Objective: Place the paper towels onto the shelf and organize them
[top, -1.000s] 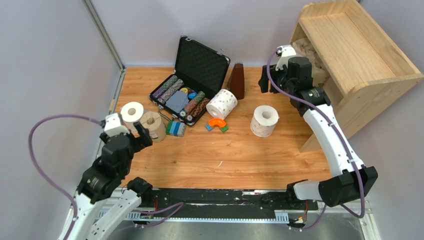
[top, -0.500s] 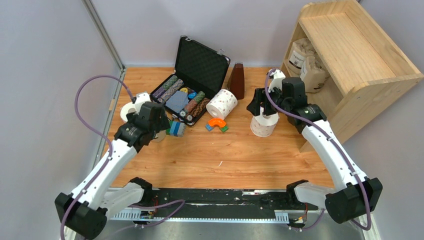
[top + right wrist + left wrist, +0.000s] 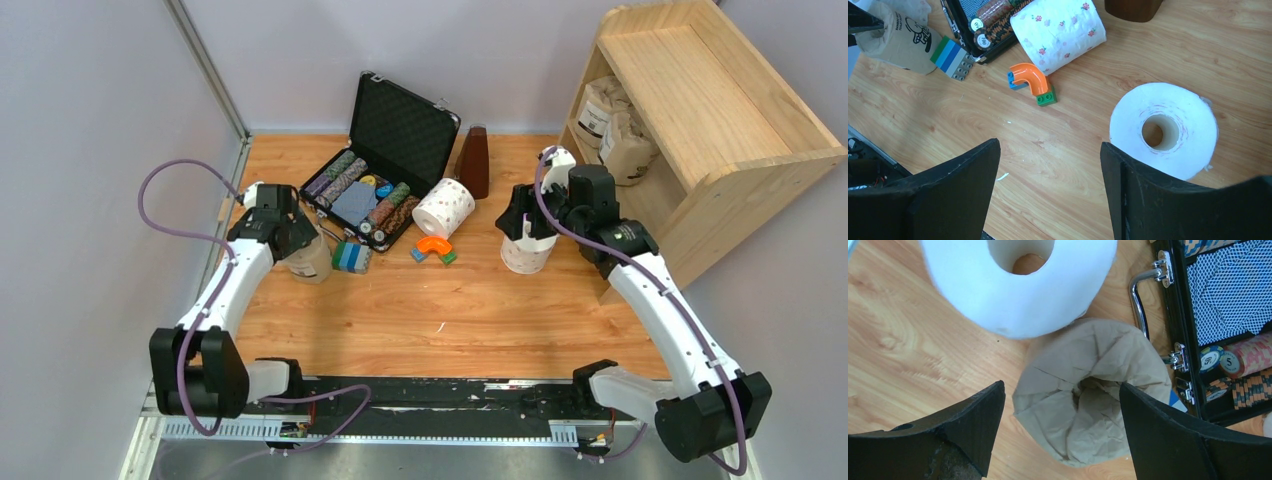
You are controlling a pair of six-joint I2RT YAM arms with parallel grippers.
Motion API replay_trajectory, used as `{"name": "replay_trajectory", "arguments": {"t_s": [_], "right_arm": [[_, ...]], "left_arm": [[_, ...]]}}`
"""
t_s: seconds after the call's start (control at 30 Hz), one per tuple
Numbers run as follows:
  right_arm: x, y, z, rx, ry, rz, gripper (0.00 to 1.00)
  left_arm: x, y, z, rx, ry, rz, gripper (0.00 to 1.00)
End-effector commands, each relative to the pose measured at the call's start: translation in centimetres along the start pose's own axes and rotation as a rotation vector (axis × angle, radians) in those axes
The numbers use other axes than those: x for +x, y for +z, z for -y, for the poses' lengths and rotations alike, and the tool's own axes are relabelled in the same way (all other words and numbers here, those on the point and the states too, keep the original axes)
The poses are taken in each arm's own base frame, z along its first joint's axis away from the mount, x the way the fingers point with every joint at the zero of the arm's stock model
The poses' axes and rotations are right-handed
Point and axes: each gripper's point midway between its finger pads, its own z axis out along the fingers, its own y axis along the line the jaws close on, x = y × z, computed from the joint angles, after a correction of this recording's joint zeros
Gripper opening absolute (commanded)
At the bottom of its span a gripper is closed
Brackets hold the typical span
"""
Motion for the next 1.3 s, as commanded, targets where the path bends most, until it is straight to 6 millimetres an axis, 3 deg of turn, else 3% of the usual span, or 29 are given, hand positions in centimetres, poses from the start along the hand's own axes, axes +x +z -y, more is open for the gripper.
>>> {"name": "replay_trajectory", "arguments": {"t_s": [0.0,0.23,0.4,0.67,0.8,1.0,1.13,1.27], "right_arm": [[-1.1,-0.5,0.2,0.023,-0.024,0.062,0.75],[-1.1,-0.3,0.7,0.047,-0.024,0.062,0.75],[-1.6,0.1,0.5,0.032,-0.023,0.057,0.75],[-1.5,-0.1,-0.8,-0.036,-0.011,0.061,0.74],[-1.6,-0.5,-2.1,-0.078,-0.024,0.069,0.73],[-1.1,-0.9,-4.2,-0.108,-0.06,0.072,0.73],[-1.0,-1.5,-5.7,-0.126,-0.07,0.082,0.73],[-0.2,-1.7,-6.4,-0.137,-0.071,0.07,0.74]], "left_arm": [[-0.5,1.6,1.0,0.035,-0.066,-0.015,0.9],[0.6,2.4,0.8,0.036,-0.044,-0.054,0.66],[0.9,1.9,1.1,0.069,0.005,-0.076,0.46],[0.0,-2.1,1.3,0.156,0.089,-0.076,0.2],[0.8,-4.7,1.9,0.223,0.115,-0.103,0.13],[4.4,-8.2,5.6,0.359,0.207,-0.159,0.09],[8.7,-11.6,10.2,0.522,0.262,-0.215,0.08],[11.6,-13.8,13.8,0.608,0.335,-0.231,0.07]]}}
